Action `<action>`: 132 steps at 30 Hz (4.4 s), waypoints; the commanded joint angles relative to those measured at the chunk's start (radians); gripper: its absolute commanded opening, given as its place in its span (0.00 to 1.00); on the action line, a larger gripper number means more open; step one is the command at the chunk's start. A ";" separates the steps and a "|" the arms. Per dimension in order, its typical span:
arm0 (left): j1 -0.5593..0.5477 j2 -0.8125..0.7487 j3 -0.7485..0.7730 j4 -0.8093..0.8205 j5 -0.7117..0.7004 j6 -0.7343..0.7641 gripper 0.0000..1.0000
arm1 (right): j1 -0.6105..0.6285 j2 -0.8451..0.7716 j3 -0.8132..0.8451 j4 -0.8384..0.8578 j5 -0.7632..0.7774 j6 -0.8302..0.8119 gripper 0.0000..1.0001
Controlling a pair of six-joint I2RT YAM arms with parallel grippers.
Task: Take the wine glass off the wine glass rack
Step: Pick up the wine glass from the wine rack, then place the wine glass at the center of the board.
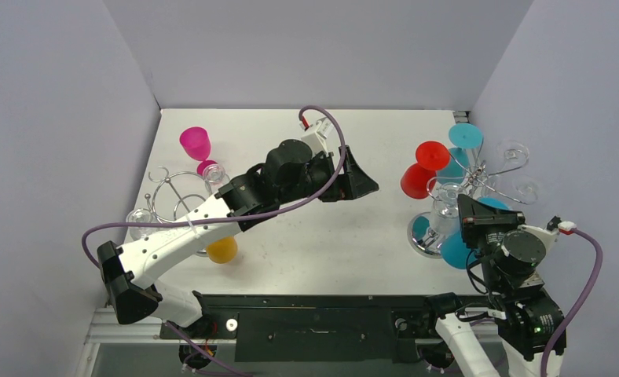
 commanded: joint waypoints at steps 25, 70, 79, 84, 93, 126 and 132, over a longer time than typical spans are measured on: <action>0.004 -0.057 -0.087 0.103 -0.012 -0.056 0.77 | -0.007 0.025 0.076 0.006 -0.173 0.022 0.00; 0.010 -0.177 -0.237 0.535 0.020 -0.271 0.95 | 0.244 0.340 0.236 0.501 -0.326 0.381 0.00; 0.033 -0.201 -0.266 0.650 0.026 -0.301 0.91 | 0.329 0.383 0.208 0.674 -0.306 0.445 0.00; 0.038 -0.219 -0.285 0.714 0.019 -0.309 0.87 | 0.337 0.392 0.200 0.726 -0.315 0.463 0.00; 0.039 -0.237 -0.330 0.958 0.002 -0.331 0.67 | 0.340 0.396 0.131 0.860 -0.350 0.526 0.00; 0.036 -0.187 -0.011 0.406 -0.127 0.023 0.00 | 0.233 0.397 0.355 0.381 -0.276 -0.041 0.46; 0.038 -0.082 0.192 0.008 -0.319 0.194 0.00 | 0.231 0.398 0.503 0.175 -0.116 -0.264 0.66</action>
